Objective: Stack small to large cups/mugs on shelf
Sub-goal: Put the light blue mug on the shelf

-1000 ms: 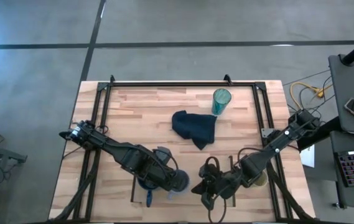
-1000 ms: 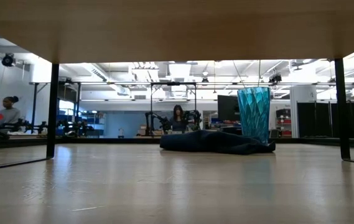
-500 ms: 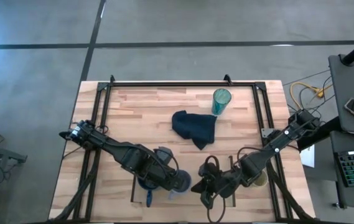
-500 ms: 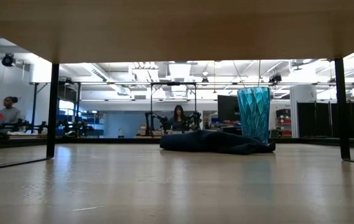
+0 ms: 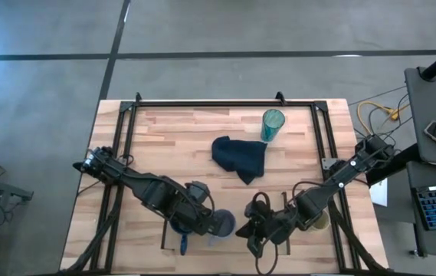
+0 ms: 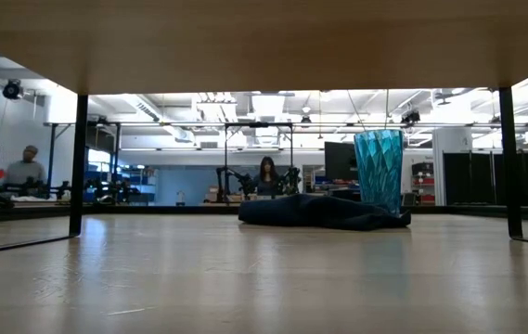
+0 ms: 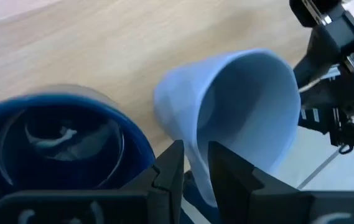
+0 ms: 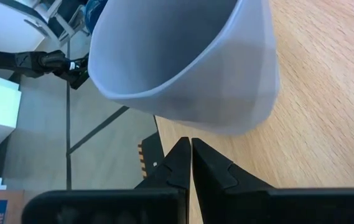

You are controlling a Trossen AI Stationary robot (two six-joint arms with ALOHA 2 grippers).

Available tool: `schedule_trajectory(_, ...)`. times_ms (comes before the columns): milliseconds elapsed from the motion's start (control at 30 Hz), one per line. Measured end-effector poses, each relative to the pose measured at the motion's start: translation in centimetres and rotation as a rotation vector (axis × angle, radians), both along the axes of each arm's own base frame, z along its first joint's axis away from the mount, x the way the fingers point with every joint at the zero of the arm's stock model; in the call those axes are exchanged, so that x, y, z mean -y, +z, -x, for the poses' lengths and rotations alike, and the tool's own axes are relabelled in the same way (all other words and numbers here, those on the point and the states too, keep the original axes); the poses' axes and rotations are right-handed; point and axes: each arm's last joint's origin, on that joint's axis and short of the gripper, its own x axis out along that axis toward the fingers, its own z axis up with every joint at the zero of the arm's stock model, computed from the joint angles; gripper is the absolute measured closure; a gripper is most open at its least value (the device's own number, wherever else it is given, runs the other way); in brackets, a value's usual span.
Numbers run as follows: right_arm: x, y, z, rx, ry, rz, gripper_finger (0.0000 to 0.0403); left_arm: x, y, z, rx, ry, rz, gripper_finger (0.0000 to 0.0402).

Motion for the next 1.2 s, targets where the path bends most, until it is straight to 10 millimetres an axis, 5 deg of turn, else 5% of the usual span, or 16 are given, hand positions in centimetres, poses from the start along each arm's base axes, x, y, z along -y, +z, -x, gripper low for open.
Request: schedule_trajectory(1200,3.0,-0.7,-1.1,-0.074,-0.062,0.094,0.0394,0.7,0.4,-0.2,0.074,-0.015,0.011,0.0343)
